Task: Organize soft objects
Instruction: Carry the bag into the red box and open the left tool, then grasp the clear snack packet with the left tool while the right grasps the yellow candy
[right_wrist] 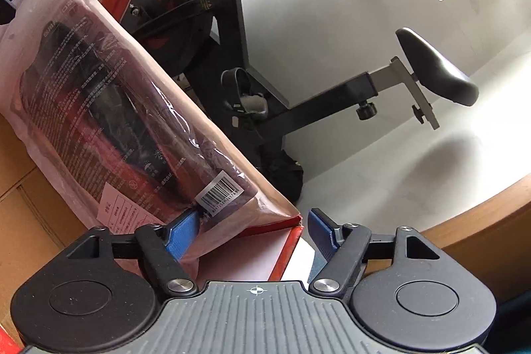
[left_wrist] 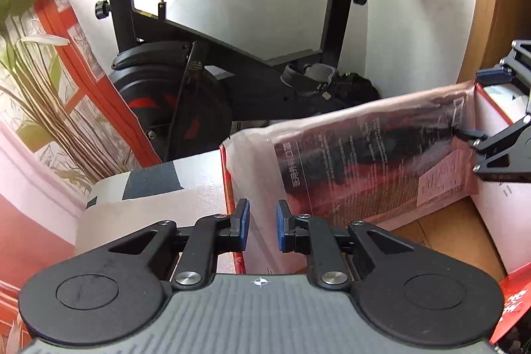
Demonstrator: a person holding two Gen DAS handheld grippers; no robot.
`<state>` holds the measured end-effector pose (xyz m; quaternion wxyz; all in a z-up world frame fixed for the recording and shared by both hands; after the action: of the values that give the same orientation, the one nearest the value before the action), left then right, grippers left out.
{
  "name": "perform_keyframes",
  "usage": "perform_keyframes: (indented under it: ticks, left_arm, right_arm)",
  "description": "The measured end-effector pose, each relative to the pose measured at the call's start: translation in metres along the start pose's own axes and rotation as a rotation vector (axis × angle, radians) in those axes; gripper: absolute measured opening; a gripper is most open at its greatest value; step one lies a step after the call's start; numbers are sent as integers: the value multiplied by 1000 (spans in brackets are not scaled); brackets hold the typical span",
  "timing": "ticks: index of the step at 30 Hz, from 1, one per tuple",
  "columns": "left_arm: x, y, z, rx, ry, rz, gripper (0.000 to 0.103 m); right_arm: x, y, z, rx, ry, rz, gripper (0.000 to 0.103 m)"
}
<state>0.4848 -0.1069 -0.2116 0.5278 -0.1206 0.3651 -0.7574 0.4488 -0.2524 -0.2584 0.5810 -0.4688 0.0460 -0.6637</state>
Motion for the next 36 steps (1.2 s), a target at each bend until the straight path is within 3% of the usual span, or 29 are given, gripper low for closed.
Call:
perform_keyframes:
  ticks: [1, 3, 6, 14, 17, 27, 36]
  left_arm:
    - [0, -3, 1, 10, -6, 2, 25]
    - [1, -11, 1, 36, -21, 4, 43]
    - [1, -30, 0, 94, -51, 5, 58]
    - [-2, -81, -21, 161, -145, -21, 66]
    - [-4, -102, -35, 190, -172, -14, 76]
    - [-5, -143, -99, 174, -283, -46, 75]
    - [6, -144, -167, 95, -365, -75, 73]
  right_arm:
    - [2, -2, 1, 1, 22, 8, 67]
    - [7, -11, 0, 13, 87, 44, 67]
    - [23, -36, -4, 69, 209, 121, 70]
    - [49, -116, -45, 230, 520, 287, 69]
    - [48, -147, -67, 296, 582, 313, 69]
    - [12, -202, -125, 349, 622, 319, 64]
    - [-39, -222, -163, 303, 644, 335, 55]
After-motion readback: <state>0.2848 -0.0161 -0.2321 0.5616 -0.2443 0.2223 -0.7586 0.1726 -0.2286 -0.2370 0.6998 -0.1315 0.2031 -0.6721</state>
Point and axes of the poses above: each gripper's, at about its wrist camera, not at the fingertips, and y roughly the way its jaws point, x to its right, z to its top, the point moved 3 cm from there along y, roughly the way its jaws point, and after that the axes turned 5 degrees about x, right-handed, at the moved point
